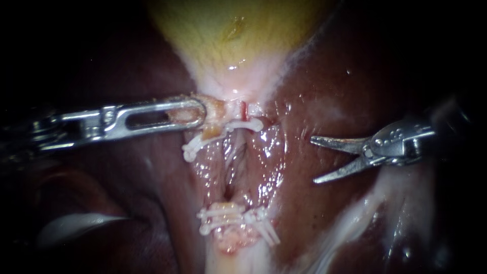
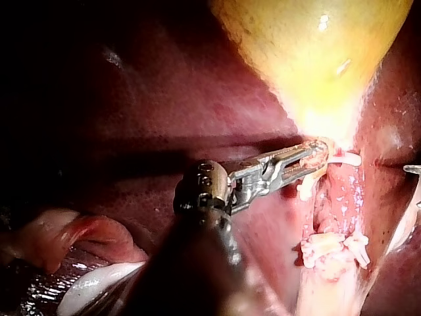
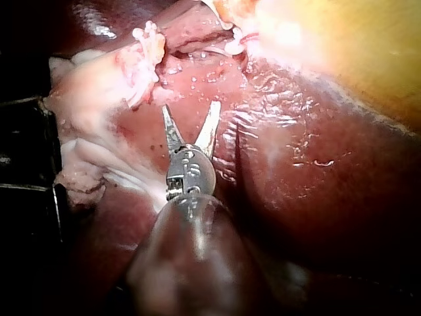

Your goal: Go back from the cut right tube

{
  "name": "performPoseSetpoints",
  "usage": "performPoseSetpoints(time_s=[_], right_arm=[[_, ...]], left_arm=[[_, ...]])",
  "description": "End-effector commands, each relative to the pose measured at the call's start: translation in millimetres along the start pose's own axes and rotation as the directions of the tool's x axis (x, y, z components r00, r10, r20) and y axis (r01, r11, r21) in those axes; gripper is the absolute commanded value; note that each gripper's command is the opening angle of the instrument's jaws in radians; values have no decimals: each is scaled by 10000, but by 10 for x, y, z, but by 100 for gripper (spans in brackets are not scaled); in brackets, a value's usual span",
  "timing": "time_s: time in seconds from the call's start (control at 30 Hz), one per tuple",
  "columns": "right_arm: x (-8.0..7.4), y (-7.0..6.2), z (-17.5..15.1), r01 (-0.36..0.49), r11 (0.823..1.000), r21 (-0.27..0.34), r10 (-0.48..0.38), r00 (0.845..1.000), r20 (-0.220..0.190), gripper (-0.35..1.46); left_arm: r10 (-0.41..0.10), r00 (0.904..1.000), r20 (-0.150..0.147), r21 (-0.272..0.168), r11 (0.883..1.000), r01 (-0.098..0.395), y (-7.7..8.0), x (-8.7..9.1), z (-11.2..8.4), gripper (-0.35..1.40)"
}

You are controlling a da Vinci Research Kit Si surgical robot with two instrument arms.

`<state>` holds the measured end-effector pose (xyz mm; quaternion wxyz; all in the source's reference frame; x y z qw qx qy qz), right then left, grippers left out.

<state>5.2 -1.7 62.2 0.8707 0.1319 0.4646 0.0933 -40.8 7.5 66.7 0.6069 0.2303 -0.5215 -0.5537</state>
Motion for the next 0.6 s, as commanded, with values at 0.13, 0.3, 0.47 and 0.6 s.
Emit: performPoseSetpoints(time_s=[0.13,0.3,0.47,0.6], right_arm=[[4,0,-4,-30,10000,-2,30,10000,-55,145],[5,2,-8,-58,10000,-4,58,9999,-107,145],[6,2,-9,-68,10000,-10,68,9999,-134,145],[7,2,-10,-71,10000,-7,71,9999,-134,145]], left_arm=[[-17,9999,-129,-40,10000,17,5,9,15,-35],[-57,9998,-191,-20,10000,56,5,13,23,-35],[-58,9998,-193,-18,10000,58,4,13,22,-35],[-60,9998,-195,-18,10000,60,4,12,21,-35]])
